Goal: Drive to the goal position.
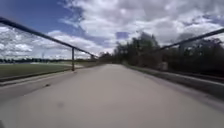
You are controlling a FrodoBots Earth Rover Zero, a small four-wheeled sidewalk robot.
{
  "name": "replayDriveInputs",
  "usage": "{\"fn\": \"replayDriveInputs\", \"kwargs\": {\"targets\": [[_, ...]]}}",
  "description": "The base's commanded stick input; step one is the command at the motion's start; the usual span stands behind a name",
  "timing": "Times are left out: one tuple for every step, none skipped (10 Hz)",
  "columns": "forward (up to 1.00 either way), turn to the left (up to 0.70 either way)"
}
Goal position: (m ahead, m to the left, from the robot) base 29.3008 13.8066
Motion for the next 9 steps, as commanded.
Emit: {"fn": "replayDriveInputs", "kwargs": {"targets": [[1.0,0.0],[1.0,0.0],[1.0,0.0],[1.0,0.0],[1.0,0.0],[1.0,0.0],[1.0,0.0],[1.0,0.0],[1.0,0.0]]}}
